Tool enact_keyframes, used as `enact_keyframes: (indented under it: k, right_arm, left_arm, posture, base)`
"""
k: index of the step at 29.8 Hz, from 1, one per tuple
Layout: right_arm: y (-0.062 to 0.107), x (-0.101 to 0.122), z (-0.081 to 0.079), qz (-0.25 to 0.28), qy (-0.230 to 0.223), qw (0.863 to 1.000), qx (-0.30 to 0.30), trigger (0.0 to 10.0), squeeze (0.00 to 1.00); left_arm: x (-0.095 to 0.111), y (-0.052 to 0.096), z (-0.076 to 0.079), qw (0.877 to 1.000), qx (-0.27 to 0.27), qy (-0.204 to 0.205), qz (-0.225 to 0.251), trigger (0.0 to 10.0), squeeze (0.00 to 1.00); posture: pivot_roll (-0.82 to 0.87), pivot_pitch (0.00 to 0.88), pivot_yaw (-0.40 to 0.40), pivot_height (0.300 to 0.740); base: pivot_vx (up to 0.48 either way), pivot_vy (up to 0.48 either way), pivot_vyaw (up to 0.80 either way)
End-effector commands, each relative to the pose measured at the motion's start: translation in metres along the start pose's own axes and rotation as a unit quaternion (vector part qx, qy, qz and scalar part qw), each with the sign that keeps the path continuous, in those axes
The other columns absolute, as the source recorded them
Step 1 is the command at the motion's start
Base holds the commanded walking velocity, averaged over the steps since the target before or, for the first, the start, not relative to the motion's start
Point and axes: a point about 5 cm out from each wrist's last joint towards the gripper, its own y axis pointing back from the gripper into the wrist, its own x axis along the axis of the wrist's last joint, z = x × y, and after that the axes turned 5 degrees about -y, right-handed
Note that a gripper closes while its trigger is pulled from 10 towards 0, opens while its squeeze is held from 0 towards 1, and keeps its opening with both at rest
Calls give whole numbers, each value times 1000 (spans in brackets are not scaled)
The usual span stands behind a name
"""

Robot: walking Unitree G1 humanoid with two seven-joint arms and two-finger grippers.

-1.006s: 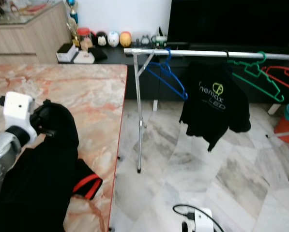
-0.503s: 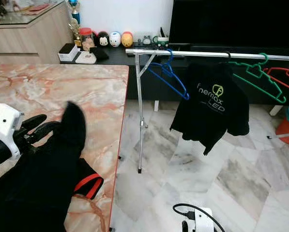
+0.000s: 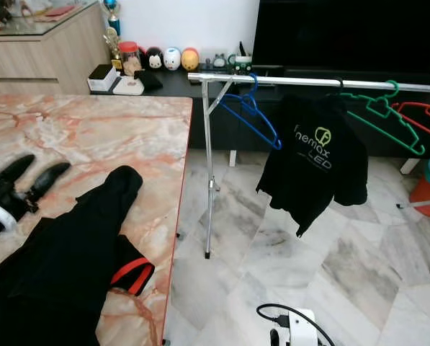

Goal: Hang hanger

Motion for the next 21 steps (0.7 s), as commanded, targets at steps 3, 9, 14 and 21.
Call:
enact_keyframes:
  k: [3,9,14,21]
  right_arm:
    - [0,0,-1,-3,3,1000,2,10000,0]
    - [0,0,1,0,-5,1000,-5,10000,0]
    - [0,0,1,-1,0,1000,-2,10000,0]
    - [0,1,2,3,-3,1000,-2,10000,0]
  left_arm:
    - [-8,-6,22,999,-31,5,-6,10000,0]
    - [-20,-9,38,998,-62,9,-19,10000,0]
    - [-24,-5,44,997,-76,-1,-28,10000,0]
    - [-25,-6,55,996,-83,12,-21,10000,0]
  posture:
    - [120,0,-15,740]
    - [114,0,-16,740]
    - [113,0,-20,740]
    - [107,0,-20,740]
  base:
    - [0,0,0]
    - [0,0,0]
    - [0,0,0]
    - [0,0,0]
